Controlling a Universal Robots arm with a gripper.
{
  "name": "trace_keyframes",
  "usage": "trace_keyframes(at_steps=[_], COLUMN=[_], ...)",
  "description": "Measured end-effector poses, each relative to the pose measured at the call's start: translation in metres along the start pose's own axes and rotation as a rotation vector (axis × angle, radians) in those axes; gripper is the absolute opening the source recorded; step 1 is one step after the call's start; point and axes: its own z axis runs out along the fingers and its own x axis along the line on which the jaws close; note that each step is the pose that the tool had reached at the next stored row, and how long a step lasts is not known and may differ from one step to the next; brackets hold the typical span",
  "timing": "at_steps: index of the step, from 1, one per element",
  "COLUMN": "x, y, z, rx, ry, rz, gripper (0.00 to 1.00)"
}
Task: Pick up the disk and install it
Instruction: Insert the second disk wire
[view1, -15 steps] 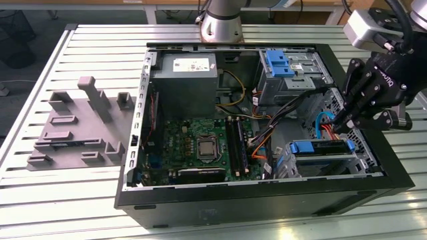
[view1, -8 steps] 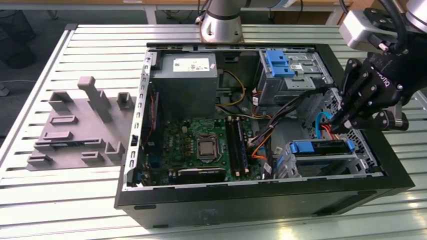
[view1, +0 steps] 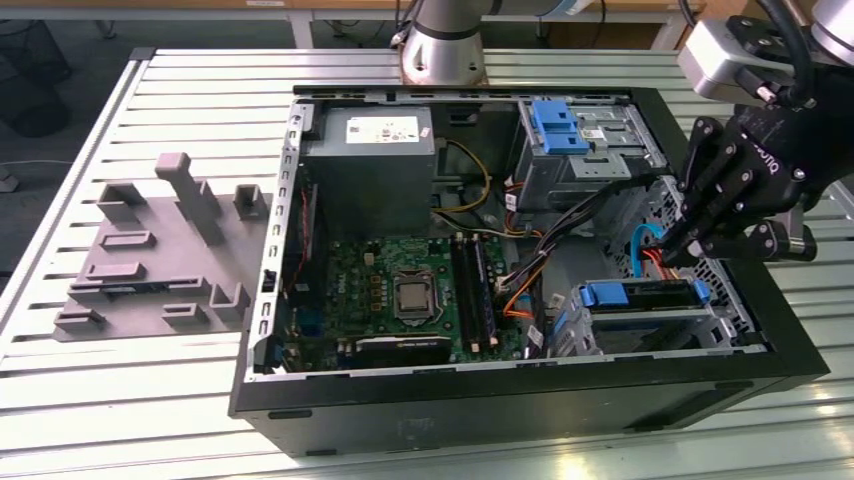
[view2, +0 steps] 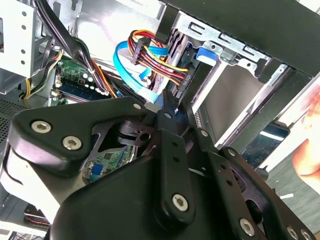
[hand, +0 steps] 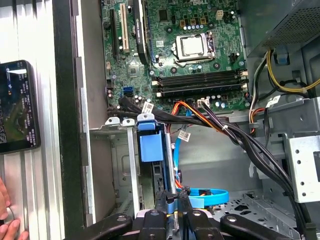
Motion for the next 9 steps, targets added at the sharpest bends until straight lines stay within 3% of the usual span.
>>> trace_keyframes(at_steps=[9], x=[0.0009], y=[0.0057], z=[0.0006], rx=[0.0018], ry=[0.0003], rz=[-0.004], gripper=[0.24])
